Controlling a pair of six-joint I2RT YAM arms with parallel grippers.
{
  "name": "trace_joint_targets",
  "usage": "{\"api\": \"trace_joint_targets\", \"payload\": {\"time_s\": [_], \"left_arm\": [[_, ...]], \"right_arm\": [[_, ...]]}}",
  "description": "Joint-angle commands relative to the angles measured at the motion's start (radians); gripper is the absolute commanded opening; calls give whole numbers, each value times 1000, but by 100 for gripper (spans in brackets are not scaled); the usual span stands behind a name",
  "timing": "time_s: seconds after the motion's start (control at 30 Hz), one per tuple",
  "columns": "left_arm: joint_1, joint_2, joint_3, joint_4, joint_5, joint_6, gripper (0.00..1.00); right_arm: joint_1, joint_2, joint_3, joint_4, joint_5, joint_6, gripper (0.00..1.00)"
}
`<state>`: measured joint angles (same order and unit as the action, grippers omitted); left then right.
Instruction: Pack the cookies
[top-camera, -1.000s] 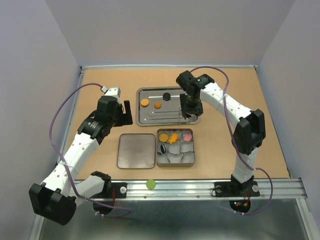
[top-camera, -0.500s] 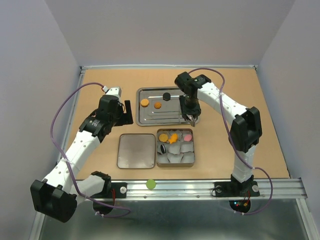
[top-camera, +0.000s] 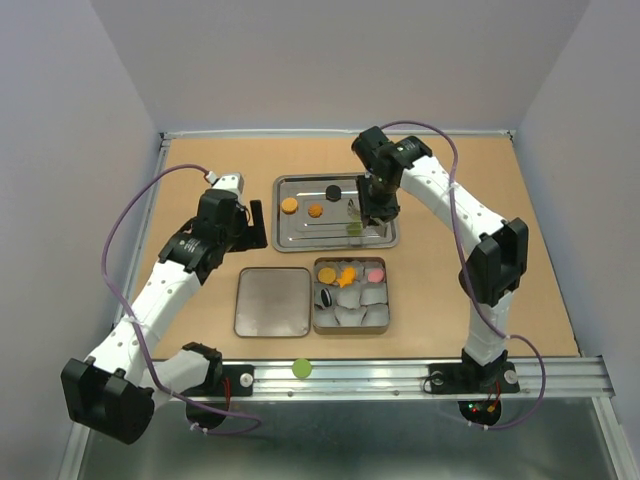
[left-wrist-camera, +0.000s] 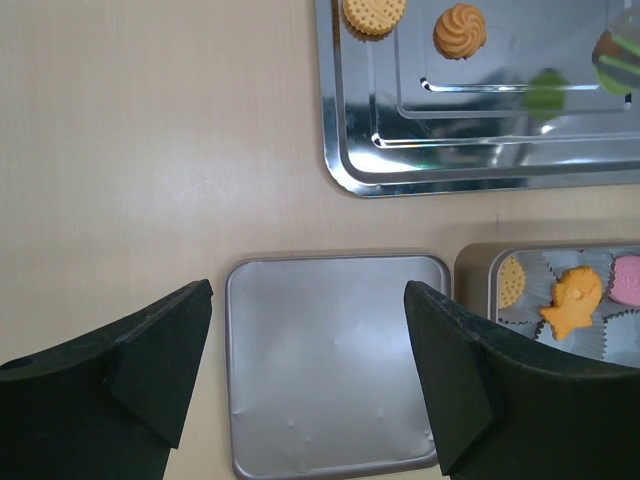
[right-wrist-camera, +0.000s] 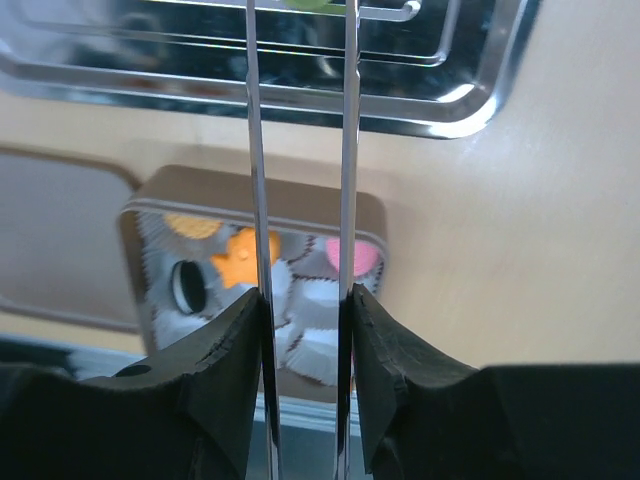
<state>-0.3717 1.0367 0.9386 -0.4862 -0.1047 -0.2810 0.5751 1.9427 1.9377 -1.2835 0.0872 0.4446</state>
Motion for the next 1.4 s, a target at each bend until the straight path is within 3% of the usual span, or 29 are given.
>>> {"api": "trace_joint_targets", "payload": {"time_s": [0.0, 0.2, 0.5, 0.93, 1.13, 1.37], "left_arm": [[-1, 8, 52, 35, 26, 0, 89], [1, 37, 74, 49, 74, -26, 89], [1, 82, 91, 75, 135, -58, 88], [1, 82, 78, 87, 155, -103, 87], [-1, 57, 57, 74, 154, -107, 87], [-1, 25, 43, 58, 148, -115, 87]], "right_arm": [[-6, -103, 75, -8, -148, 22, 40], [-6, -270, -51, 39, -323, 40, 37], [22, -522, -392, 50, -513, 9, 36], [83, -732, -608, 27, -618, 32, 36], [160, -729, -687, -10, -551, 26, 35], [163, -688, -698, 24, -443, 39, 35]]}}
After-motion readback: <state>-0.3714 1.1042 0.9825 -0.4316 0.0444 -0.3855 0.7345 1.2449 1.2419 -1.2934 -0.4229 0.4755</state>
